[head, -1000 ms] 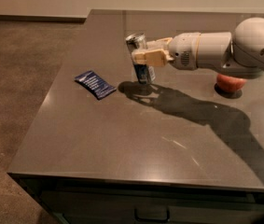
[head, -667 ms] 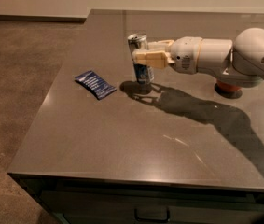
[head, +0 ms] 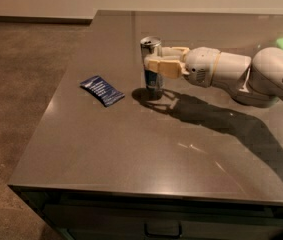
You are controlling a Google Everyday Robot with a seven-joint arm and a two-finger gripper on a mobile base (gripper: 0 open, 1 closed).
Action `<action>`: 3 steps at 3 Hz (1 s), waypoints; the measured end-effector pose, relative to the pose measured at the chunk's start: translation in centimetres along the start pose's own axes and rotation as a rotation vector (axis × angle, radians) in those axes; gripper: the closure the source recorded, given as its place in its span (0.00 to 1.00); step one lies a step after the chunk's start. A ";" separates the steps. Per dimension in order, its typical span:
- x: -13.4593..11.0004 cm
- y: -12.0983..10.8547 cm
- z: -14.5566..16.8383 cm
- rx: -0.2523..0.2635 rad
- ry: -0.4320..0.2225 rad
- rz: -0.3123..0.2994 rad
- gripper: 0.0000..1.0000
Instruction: Place redbull can upright
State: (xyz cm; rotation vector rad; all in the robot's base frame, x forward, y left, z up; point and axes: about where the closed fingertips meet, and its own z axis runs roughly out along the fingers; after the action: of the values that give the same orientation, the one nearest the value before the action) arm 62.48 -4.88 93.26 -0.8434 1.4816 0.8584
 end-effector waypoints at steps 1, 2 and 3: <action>0.1 0.1 -0.2 -0.018 -0.057 -0.019 0.82; 0.6 0.1 -0.4 -0.037 -0.103 -0.033 0.58; 1.0 0.2 -0.6 -0.048 -0.129 -0.040 0.35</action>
Offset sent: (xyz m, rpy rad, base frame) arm -0.0049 -0.0121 -0.0132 0.1239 -0.1193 0.0479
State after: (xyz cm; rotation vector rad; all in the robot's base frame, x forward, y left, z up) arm 61.94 -5.35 92.33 -0.8354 1.3322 0.9049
